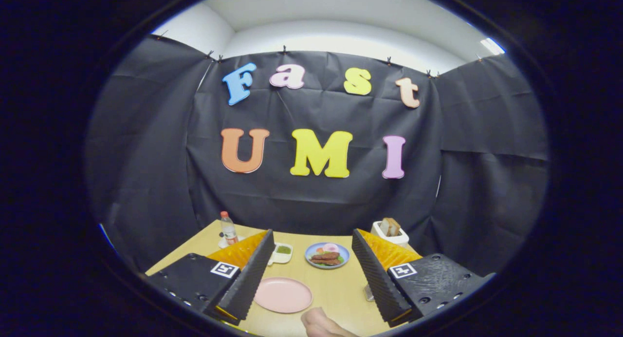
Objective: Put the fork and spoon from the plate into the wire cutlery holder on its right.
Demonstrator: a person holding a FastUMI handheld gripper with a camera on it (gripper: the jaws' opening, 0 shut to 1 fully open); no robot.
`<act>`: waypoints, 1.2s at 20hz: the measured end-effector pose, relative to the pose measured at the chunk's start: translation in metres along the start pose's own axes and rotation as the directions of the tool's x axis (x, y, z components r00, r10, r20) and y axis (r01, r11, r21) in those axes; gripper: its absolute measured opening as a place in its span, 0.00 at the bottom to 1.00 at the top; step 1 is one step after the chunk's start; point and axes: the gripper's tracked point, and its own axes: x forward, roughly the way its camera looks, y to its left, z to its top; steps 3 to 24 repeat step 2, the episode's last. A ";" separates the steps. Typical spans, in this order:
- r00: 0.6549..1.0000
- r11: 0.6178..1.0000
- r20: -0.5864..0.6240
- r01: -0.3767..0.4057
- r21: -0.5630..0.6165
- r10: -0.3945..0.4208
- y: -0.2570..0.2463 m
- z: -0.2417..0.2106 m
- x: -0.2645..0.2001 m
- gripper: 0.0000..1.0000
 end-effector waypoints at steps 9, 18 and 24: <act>1.000 1.000 0.018 0.017 -0.005 -0.017 -0.001 0.002 -0.006 0.96; 1.000 1.000 0.018 0.017 -0.005 -0.017 -0.001 0.002 -0.006 0.96; 1.000 1.000 0.018 0.017 -0.005 -0.017 -0.001 0.002 -0.006 0.96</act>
